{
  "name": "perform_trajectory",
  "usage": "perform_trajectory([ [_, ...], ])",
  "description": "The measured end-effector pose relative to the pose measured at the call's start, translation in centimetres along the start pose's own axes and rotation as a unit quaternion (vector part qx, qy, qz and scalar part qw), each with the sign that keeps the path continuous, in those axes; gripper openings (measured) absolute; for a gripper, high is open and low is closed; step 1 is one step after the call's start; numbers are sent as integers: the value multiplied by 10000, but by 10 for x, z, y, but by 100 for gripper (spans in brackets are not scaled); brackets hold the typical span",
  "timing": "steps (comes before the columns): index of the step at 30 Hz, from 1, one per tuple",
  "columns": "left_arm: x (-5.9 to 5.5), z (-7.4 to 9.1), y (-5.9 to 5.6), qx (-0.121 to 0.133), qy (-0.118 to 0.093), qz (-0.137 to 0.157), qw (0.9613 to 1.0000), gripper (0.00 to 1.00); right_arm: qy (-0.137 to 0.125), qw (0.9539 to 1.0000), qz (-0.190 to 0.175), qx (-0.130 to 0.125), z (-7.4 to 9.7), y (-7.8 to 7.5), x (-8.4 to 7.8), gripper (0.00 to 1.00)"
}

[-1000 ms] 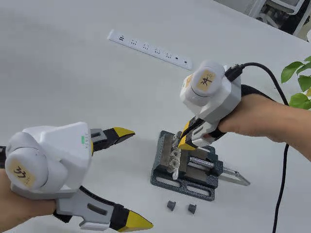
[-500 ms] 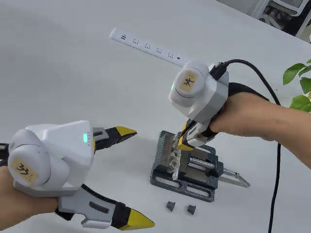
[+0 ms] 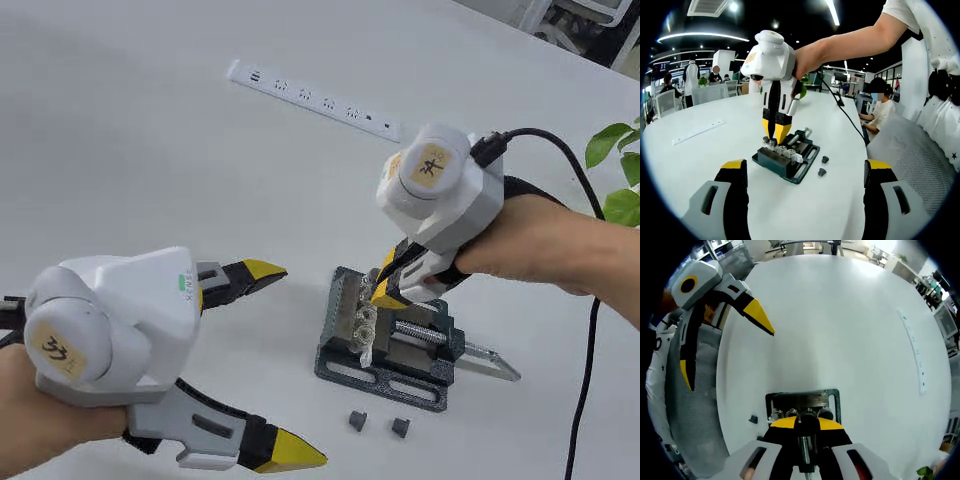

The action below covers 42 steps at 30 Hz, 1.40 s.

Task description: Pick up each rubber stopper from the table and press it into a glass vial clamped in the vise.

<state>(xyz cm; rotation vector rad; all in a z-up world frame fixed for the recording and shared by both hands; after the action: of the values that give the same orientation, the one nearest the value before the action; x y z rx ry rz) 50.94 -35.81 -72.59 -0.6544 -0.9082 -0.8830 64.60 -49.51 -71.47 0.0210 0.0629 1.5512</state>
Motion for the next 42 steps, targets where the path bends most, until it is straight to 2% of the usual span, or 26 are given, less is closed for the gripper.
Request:
perform_trajectory([
  [10,0,0,-1,-11,5,7,10000,96,-172,9998,-102,-36,6,4,-5,11],
  [19,-1,0,-2,-29,35,7,10000,95,-443,9987,-213,-96,14,-1,-11,3],
  [33,-1,-1,-2,-57,28,25,10000,95,-445,9989,-143,-8,10,5,-8,2],
  [42,-2,-1,-1,-52,35,42,10000,95,-411,9991,-143,-16,5,0,-8,1],
])
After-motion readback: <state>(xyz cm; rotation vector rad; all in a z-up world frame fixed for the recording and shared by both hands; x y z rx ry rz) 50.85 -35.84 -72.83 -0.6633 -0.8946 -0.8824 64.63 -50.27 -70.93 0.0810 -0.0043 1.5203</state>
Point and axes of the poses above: the centre of the closed fingertips' face, and the gripper's own axes: z roughly backward along the fingers, y roughly to its left, x roughly out of its top, the point moved 9 cm from there along z, roughly backward along the fingers, and after that the axes turned 12 degrees about y, right-handed, at the moved point
